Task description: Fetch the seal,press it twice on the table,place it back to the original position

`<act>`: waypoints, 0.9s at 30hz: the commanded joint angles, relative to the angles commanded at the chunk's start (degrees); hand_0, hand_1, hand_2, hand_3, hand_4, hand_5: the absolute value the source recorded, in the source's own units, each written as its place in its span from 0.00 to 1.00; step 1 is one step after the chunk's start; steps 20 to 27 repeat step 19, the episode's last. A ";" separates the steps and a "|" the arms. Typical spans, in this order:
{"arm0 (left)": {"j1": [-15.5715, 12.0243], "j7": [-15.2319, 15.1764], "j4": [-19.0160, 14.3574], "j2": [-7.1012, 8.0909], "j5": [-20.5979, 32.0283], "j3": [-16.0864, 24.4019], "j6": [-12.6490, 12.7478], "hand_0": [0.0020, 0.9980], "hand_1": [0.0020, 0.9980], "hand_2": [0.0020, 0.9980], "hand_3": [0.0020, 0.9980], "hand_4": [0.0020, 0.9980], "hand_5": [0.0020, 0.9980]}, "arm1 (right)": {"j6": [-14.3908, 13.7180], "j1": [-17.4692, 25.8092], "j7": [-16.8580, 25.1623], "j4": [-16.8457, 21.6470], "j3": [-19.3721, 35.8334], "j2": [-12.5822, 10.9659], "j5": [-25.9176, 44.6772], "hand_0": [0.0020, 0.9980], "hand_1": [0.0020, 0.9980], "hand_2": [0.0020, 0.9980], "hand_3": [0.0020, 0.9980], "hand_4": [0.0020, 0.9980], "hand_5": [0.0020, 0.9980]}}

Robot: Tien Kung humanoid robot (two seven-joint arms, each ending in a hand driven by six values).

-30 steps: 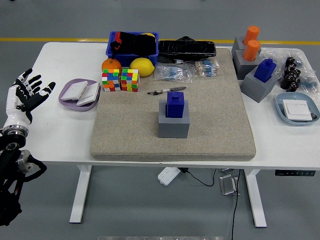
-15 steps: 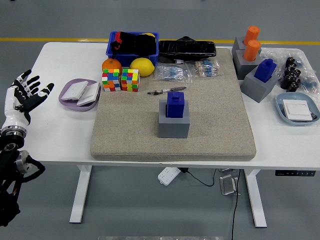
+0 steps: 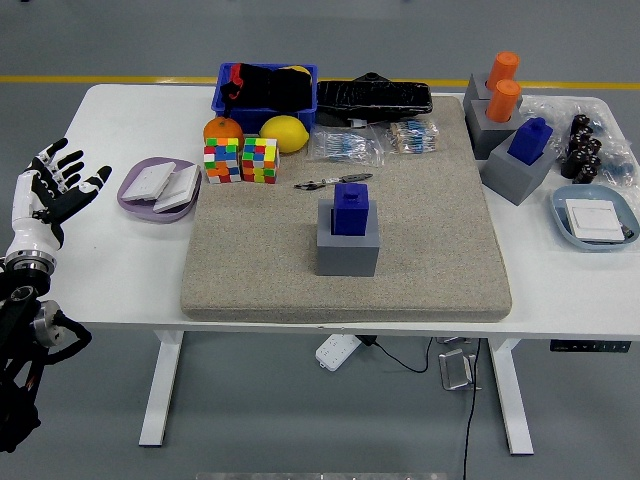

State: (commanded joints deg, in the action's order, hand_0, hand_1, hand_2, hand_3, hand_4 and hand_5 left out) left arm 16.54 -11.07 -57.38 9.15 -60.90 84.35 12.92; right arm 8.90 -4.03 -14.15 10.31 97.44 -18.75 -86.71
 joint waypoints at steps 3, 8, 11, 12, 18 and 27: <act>0.02 0.01 -0.01 -0.06 0.04 -0.02 0.02 0.82 0.78 0.73 0.83 0.91 0.06 | 0.00 -0.01 -0.04 0.00 0.14 0.04 -0.11 0.89 0.75 0.73 0.75 0.83 0.52; 0.16 -0.03 -0.17 -0.13 0.55 -0.30 -0.01 0.82 0.78 0.73 0.83 0.91 0.06 | -0.04 -0.02 -0.20 0.00 0.88 0.27 -0.43 0.89 0.75 0.73 0.75 0.83 0.52; 0.10 -0.04 -0.28 -0.17 0.52 -0.29 -0.01 0.82 0.78 0.73 0.83 0.91 0.06 | -0.04 0.00 -0.21 0.00 1.03 0.30 -0.42 0.89 0.75 0.73 0.75 0.83 0.52; 0.04 -0.05 -0.30 -0.19 0.54 -0.25 0.00 0.82 0.78 0.73 0.83 0.91 0.06 | -0.05 0.03 -0.19 0.00 1.07 0.30 -0.40 0.89 0.75 0.73 0.75 0.83 0.52; -0.26 -0.02 -0.34 -0.44 0.65 -0.27 0.00 0.82 0.78 0.73 0.83 0.91 0.06 | -0.10 0.20 -0.26 0.00 1.39 0.41 -0.47 0.89 0.75 0.73 0.75 0.83 0.52; -0.29 -0.02 -0.32 -0.47 0.65 -0.25 0.00 0.82 0.78 0.73 0.83 0.91 0.06 | -0.11 0.21 -0.29 0.00 1.44 0.45 -0.49 0.89 0.75 0.73 0.75 0.83 0.52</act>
